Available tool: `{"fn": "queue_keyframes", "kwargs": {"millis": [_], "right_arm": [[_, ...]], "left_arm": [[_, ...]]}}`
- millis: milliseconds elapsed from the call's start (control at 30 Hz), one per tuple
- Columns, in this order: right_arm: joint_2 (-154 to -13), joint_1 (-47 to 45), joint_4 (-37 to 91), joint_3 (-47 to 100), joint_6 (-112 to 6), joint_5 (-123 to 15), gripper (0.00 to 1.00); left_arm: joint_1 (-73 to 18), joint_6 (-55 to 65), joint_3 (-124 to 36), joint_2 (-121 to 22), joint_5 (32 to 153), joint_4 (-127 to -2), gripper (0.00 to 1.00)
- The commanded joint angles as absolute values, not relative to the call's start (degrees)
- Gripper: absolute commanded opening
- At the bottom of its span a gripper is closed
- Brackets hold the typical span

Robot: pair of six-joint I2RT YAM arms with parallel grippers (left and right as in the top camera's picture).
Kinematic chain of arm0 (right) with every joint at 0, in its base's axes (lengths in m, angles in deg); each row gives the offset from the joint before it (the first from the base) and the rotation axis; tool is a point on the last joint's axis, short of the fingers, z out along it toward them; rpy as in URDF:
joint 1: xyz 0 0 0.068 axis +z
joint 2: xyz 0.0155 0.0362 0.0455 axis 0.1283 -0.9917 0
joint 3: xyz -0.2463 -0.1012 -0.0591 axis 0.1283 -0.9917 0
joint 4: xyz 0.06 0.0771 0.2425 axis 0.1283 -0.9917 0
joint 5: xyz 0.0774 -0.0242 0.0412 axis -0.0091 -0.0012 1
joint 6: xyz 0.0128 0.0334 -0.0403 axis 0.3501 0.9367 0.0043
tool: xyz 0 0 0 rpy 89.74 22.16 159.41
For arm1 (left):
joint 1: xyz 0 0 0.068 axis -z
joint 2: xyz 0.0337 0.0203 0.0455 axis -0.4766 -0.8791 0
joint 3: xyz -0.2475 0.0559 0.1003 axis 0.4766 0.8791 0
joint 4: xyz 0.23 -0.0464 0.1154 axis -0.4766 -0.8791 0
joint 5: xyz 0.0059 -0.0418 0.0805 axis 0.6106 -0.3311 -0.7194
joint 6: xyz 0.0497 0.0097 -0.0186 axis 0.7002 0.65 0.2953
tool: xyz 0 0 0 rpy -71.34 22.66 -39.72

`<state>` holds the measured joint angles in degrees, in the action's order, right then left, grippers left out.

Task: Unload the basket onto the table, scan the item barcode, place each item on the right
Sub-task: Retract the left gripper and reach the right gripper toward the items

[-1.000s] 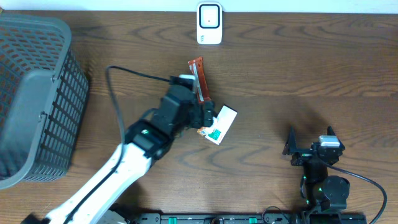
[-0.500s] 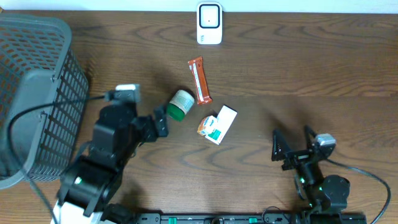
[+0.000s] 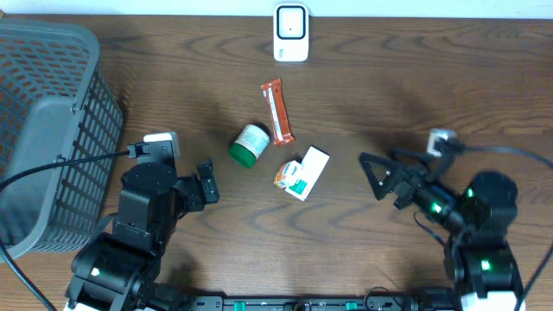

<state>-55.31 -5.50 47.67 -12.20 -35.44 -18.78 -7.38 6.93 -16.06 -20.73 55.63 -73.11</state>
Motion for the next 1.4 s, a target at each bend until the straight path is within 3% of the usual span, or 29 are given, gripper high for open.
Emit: {"fn": "queue_keyframes", "kwargs": {"millis": [0, 233, 400, 600, 833, 1367], "right_arm": [[-61.3, -4.7, 48.3, -11.3, -36.3, -3.5, 0.99], [-75.2, -2.9, 54.7, -11.3, -15.5, -8.5, 0.97], [-88.6, 5.3, 58.9, -9.5, -7.9, -16.0, 0.96], [-98.8, 13.9, 55.1, -1.3, -7.0, -22.2, 0.87], [-102.4, 18.1, 37.9, 8.5, -7.0, -37.0, 0.92], [-113.4, 23.1, 32.0, 14.7, -3.7, -37.0, 0.82]], "left_arm": [[-7.6, 8.1, -18.1, -20.5, 54.7, -73.8, 0.98], [-7.7, 8.9, -22.3, -20.3, 45.2, -78.6, 0.98], [-9.1, 10.1, -26.0, -20.4, 41.4, -80.4, 0.98], [-12.7, 10.9, -26.0, -22.0, 43.2, -81.5, 0.98], [-13.0, 10.8, -26.0, -22.6, 43.4, -82.2, 0.98], [-13.0, 10.9, -26.0, -22.6, 44.5, -82.4, 0.98]]}}
